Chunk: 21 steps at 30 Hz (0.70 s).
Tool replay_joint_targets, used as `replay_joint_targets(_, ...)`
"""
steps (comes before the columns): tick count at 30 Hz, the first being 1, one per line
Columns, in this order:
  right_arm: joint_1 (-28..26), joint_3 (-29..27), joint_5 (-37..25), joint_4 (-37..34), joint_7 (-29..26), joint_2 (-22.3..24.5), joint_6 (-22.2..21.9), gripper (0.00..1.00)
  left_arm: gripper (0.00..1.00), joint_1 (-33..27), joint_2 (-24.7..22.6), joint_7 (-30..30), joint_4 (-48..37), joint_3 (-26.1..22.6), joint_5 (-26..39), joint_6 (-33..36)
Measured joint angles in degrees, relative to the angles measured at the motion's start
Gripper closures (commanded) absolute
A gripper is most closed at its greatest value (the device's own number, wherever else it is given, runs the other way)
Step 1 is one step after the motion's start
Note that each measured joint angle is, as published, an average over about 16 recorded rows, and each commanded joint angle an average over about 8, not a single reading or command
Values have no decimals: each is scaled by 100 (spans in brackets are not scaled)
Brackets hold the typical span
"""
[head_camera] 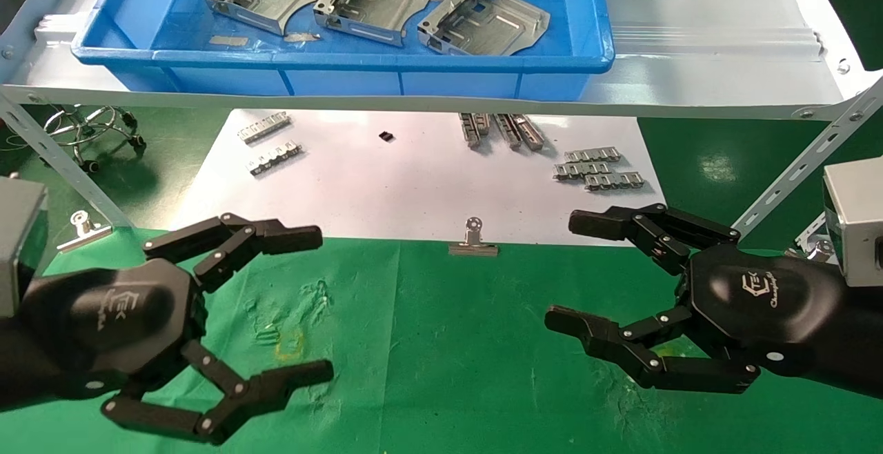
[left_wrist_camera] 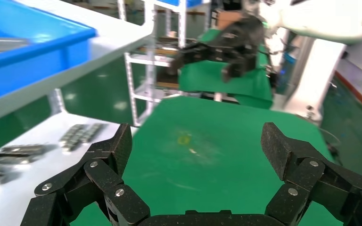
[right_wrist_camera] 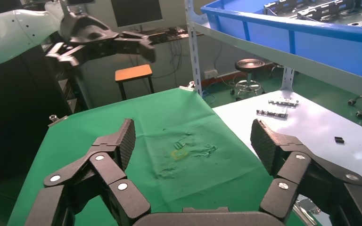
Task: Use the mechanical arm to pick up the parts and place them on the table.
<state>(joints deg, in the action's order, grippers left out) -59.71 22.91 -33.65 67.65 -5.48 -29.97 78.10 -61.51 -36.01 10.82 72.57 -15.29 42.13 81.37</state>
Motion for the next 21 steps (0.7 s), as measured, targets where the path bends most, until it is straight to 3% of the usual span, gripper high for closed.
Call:
replay_joint_targets(11,0,0,0,0,0,0,0,100,0,-657,-687,-136,-878,-223,499,-584)
replay_joint_targets(21,0,0,0,0,0,0,0,100,0,-1304,-1103,-452,-1910,-398,756,-361)
